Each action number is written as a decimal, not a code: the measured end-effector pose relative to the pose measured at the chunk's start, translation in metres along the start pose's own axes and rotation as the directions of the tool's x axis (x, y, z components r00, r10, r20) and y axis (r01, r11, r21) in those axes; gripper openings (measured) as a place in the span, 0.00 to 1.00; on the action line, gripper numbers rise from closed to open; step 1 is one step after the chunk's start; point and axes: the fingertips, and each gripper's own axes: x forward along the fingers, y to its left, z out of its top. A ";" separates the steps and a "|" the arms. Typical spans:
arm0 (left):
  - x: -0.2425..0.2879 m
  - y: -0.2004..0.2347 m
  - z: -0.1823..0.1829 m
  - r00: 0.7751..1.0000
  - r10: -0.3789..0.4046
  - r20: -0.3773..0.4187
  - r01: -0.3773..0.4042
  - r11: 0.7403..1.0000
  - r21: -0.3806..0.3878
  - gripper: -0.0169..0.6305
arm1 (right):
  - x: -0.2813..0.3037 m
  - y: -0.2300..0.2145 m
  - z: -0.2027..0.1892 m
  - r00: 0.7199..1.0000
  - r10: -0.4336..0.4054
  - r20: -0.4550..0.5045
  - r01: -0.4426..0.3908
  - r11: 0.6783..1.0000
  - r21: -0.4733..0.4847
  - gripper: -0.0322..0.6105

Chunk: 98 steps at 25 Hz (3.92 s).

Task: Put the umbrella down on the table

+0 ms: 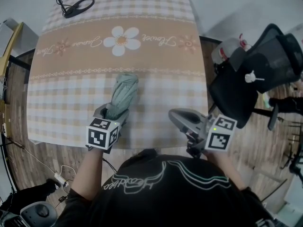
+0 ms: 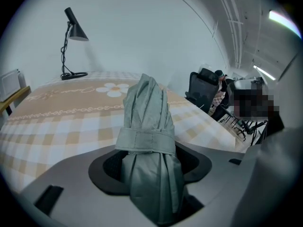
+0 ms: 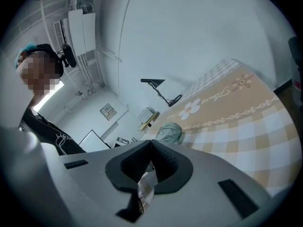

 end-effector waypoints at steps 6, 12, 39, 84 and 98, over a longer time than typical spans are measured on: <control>0.015 0.003 -0.018 0.997 0.024 -0.072 -0.024 1.000 -0.001 0.43 | 0.007 -0.008 -0.004 1.000 -0.012 -0.025 0.012 1.000 0.000 0.07; 0.021 0.004 -0.022 0.989 0.070 -0.128 -0.066 0.997 0.030 0.44 | 0.011 -0.009 -0.005 1.000 0.006 -0.025 -0.006 1.000 0.025 0.07; -0.014 0.000 -0.020 0.979 0.193 -0.064 -0.195 0.980 -0.027 0.54 | -0.025 0.028 -0.039 0.997 0.066 -0.035 -0.065 0.997 0.029 0.07; -0.300 -0.374 -0.046 0.738 -0.256 0.624 0.264 0.961 0.082 0.02 | -0.202 0.255 -0.134 0.910 0.408 -0.079 -0.412 0.861 -0.297 0.07; -0.328 -0.399 -0.049 0.728 -0.250 0.638 0.249 0.964 0.094 0.02 | -0.225 0.281 -0.142 0.909 0.404 -0.100 -0.413 0.850 -0.327 0.07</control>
